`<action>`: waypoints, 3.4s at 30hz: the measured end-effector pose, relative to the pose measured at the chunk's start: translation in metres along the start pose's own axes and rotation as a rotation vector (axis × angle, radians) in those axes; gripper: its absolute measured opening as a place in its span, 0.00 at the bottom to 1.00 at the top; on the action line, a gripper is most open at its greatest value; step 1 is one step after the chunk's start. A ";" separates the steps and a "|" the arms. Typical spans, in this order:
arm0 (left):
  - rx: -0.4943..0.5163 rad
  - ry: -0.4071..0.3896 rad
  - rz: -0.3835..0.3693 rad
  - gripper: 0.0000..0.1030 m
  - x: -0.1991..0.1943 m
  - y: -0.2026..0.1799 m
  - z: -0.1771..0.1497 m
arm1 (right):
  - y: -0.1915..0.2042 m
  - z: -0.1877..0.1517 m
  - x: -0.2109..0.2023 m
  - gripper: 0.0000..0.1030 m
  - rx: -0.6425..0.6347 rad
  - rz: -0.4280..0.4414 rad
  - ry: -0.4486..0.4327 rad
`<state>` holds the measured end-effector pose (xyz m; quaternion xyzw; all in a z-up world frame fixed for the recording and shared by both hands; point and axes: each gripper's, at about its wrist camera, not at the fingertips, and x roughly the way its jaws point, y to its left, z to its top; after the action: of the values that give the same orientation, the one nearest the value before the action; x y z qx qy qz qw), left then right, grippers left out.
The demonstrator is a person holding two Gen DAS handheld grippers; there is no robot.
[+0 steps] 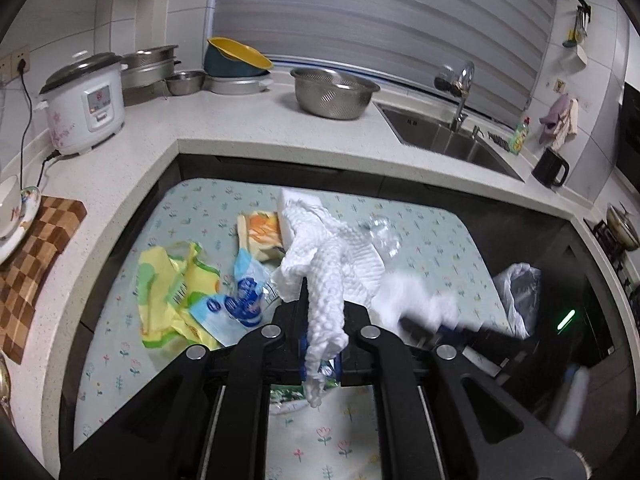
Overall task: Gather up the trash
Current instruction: 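Carry both white paper towels over the trash bin, then open both grippers to drop the paper towels into the bin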
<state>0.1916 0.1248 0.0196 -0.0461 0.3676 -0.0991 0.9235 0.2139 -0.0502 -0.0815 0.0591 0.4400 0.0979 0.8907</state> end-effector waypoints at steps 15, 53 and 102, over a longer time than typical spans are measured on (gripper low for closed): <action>0.042 -0.078 -0.079 0.08 -0.021 -0.030 0.032 | -0.043 -0.018 -0.048 0.11 0.101 -0.057 -0.065; 0.407 0.060 -0.361 0.08 0.052 -0.319 -0.031 | -0.270 -0.078 -0.182 0.11 0.409 -0.421 -0.209; 0.343 0.066 -0.324 0.69 0.114 -0.327 -0.023 | -0.322 -0.041 -0.153 0.55 0.463 -0.456 -0.246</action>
<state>0.2082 -0.2196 -0.0218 0.0562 0.3634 -0.3084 0.8773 0.1302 -0.3975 -0.0498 0.1712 0.3417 -0.2140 0.8990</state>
